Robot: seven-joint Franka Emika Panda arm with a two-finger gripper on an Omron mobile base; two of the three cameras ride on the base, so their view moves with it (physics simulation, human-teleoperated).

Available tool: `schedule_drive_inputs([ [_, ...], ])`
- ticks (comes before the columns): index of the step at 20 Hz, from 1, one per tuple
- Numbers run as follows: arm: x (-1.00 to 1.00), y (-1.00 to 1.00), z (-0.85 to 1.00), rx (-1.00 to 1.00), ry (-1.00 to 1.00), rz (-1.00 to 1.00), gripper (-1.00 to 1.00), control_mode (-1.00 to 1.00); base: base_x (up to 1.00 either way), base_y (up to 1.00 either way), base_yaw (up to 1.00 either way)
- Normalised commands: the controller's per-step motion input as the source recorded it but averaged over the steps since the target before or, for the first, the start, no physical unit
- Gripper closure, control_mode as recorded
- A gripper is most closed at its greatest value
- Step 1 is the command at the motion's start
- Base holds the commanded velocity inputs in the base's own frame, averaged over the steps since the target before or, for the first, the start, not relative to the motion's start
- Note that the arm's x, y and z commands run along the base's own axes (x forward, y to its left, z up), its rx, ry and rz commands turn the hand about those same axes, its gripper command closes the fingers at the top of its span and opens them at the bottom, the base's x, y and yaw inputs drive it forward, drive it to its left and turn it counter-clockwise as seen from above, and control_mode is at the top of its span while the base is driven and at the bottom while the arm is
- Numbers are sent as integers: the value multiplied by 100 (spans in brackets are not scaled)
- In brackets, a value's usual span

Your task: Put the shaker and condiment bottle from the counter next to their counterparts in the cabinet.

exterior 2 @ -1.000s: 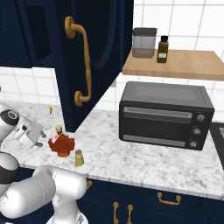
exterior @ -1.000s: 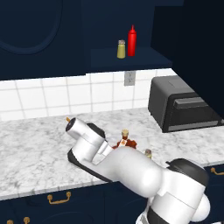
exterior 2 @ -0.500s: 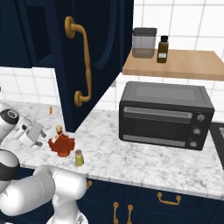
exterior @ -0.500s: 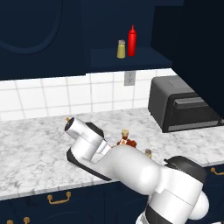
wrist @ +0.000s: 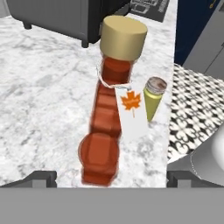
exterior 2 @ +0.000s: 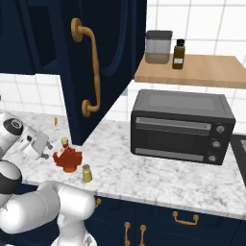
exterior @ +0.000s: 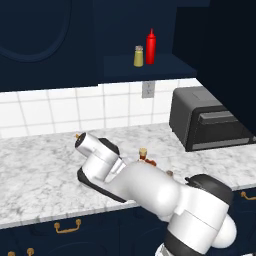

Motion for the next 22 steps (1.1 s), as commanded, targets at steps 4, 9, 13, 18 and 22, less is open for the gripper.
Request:
schedule_drive_inputs([
  [4,6,0,-3,0,0,0,-100,-100,0,0,0],
  [9,7,-3,-7,0,0,0,-100,-100,0,0,0],
  [13,11,-11,-10,0,0,0,-100,-100,0,0,0],
  [18,7,-9,-13,0,0,0,-100,-100,0,0,0],
  [22,11,-8,-16,0,0,0,-100,-100,0,0,0],
])
